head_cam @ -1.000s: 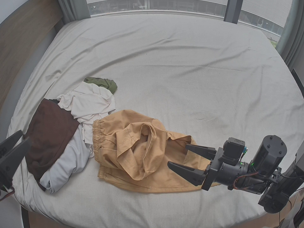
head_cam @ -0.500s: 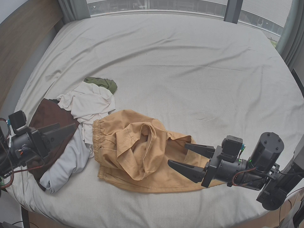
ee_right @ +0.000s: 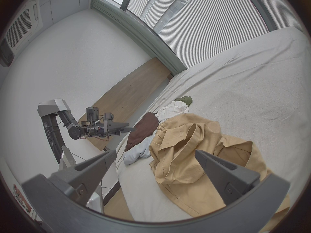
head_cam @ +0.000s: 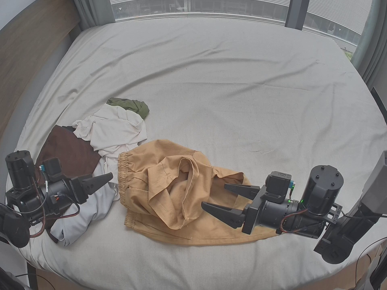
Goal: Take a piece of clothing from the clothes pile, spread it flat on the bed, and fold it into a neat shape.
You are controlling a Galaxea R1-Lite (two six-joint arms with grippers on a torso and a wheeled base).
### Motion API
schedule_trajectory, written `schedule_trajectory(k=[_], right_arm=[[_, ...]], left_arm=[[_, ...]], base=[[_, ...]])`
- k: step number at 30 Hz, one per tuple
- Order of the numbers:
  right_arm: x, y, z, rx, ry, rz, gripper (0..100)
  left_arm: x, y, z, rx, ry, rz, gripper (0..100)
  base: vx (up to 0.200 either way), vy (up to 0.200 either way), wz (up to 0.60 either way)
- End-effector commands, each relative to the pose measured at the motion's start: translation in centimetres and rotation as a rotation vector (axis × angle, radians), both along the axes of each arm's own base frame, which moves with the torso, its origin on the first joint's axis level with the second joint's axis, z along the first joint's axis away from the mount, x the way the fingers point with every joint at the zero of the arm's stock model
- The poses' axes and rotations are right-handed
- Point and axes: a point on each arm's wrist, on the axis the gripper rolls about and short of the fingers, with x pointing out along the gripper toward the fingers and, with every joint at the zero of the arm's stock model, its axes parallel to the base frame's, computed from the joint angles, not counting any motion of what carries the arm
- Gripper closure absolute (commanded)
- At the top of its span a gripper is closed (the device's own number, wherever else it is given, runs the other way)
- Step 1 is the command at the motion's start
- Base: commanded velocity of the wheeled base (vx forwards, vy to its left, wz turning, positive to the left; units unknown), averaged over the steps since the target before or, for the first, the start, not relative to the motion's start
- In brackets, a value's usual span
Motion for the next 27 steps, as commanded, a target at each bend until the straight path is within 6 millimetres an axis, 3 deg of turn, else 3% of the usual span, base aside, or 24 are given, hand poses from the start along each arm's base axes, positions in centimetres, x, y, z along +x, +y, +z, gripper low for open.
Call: schedule_trajectory(k=[1, 17, 24, 27], right_arm=[[0.0, -0.1, -0.4, -0.001, 0.003, 0.001, 0], [-1.0, -2.5, -1.2, -0.004, 0.044, 0.014, 0], [-0.9, -2.8, -1.0, 0.000, 0.042, 0.017, 0], [-1.0, -2.8, -0.9, 0.003, 0.038, 0.016, 0]], left_arm=[[1.5, -0.2, -2.5, -0.005, 0.084, -0.003, 0], [4.4, -1.0, -6.3, -0.089, 0.082, 0.004, 0], [5.0, -1.4, -6.7, -0.167, 0.079, 0.014, 0], [5.3, -1.5, -7.8, -0.169, 0.114, 0.009, 0]], base=[[0.000, 0.000, 0.00], [0.000, 0.000, 0.00], [0.000, 0.000, 0.00], [0.000, 0.000, 0.00]])
